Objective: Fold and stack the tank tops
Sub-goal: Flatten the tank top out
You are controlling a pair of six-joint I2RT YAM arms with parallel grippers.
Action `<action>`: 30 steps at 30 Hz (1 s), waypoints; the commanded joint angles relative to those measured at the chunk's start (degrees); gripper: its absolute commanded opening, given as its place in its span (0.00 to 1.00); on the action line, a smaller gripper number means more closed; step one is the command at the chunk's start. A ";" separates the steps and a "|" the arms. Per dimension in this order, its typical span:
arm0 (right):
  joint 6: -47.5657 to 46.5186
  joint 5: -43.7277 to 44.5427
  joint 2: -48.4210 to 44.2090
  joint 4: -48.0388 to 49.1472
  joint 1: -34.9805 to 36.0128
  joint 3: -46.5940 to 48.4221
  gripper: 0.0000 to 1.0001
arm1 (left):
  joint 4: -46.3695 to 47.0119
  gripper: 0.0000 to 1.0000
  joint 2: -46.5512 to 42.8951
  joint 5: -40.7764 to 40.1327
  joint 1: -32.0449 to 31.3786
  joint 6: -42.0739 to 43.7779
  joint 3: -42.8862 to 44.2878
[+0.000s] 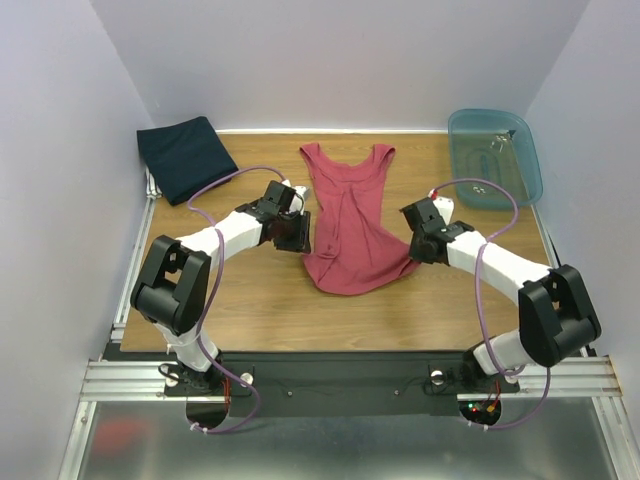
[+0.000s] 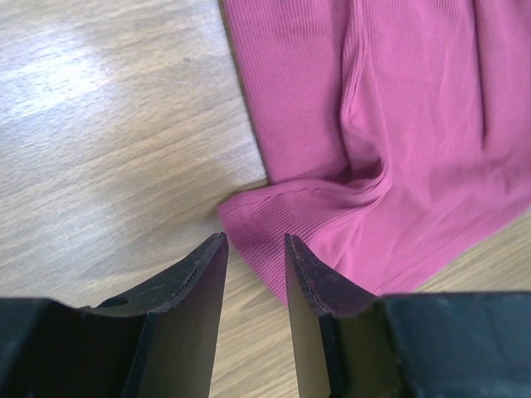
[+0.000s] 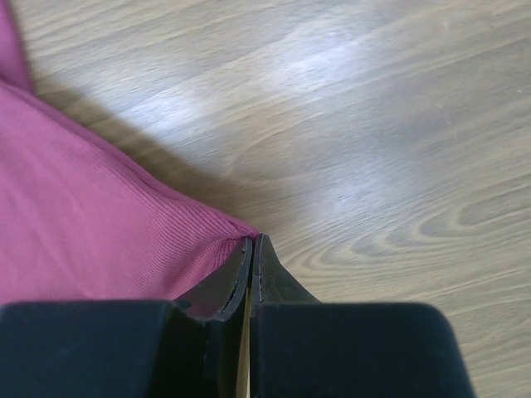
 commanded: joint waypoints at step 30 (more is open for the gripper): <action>-3.73 -5.72 8.49 7.26 -10.70 3.62 0.00 | 4.51 0.47 6.89 14.76 -2.77 1.84 2.68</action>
